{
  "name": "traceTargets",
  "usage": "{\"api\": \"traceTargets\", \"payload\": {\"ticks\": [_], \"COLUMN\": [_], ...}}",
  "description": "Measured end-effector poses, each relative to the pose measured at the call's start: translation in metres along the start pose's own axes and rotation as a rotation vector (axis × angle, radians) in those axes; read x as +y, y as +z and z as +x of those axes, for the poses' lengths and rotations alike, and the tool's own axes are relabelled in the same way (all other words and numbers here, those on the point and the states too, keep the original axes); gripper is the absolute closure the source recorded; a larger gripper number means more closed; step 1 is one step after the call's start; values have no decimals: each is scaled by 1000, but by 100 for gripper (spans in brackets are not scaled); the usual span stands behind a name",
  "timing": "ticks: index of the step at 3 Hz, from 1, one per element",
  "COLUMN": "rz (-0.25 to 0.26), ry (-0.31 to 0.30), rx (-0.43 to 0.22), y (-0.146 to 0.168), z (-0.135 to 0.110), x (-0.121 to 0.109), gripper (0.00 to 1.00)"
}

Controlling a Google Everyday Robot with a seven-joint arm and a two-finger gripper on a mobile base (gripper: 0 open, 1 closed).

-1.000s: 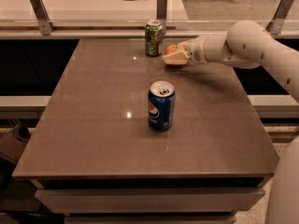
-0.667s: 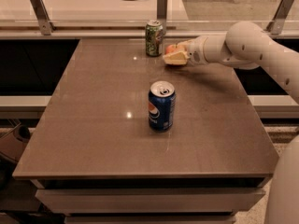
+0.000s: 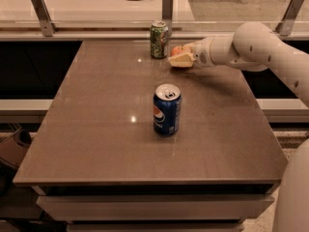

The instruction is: Move apple near green can

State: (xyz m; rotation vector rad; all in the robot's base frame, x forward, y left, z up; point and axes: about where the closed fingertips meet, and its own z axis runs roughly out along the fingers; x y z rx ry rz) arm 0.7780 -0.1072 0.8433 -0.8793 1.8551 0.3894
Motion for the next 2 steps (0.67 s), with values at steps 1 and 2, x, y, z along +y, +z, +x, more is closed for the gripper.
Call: {"api": "traceTargets", "payload": {"ticks": [1, 2], "rz": [0, 0], "ry": [0, 0], "rx": [0, 0], "y": [0, 0], "z": [0, 0], "x": [0, 0], "gripper": [12, 0]}}
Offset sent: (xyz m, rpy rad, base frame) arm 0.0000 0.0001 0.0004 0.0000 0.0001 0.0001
